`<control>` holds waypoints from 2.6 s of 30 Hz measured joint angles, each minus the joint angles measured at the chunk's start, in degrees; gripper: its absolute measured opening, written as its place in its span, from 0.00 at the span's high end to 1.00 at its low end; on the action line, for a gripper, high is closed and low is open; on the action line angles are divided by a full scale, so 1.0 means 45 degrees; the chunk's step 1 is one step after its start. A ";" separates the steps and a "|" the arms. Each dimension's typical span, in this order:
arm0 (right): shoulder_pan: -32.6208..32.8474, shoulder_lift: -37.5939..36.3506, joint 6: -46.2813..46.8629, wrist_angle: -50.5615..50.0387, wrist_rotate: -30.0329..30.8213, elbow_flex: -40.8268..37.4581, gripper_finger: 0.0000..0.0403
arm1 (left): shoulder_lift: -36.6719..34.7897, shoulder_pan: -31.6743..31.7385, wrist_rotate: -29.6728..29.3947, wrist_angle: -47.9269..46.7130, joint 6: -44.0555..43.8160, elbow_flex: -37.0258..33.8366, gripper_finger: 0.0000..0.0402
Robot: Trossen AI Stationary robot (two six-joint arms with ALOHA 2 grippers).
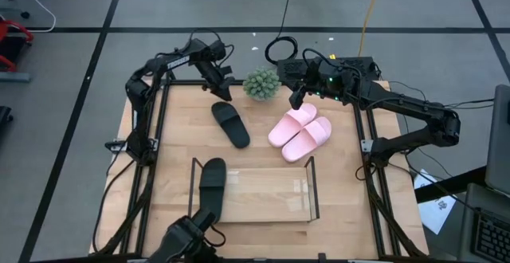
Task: Pick and place slides into the shelf
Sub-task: Put the black slipper on the shelf
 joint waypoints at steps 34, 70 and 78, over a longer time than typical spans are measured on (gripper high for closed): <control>0.0000 -0.0001 -0.1135 -0.0275 -0.0049 0.0000 0.62 | 0.0911 -0.0454 -0.1482 -0.1392 -0.2140 -0.0005 0.72; 0.0000 -0.0005 -0.1346 -0.0777 -0.0338 0.0000 0.62 | 0.1042 -0.0866 -0.1996 -0.0253 -0.4723 -0.0007 0.72; 0.0005 -0.0005 -0.1366 -0.0785 -0.1333 0.0000 0.62 | 0.1120 -0.0687 -0.1821 0.0034 -0.5546 -0.0007 0.72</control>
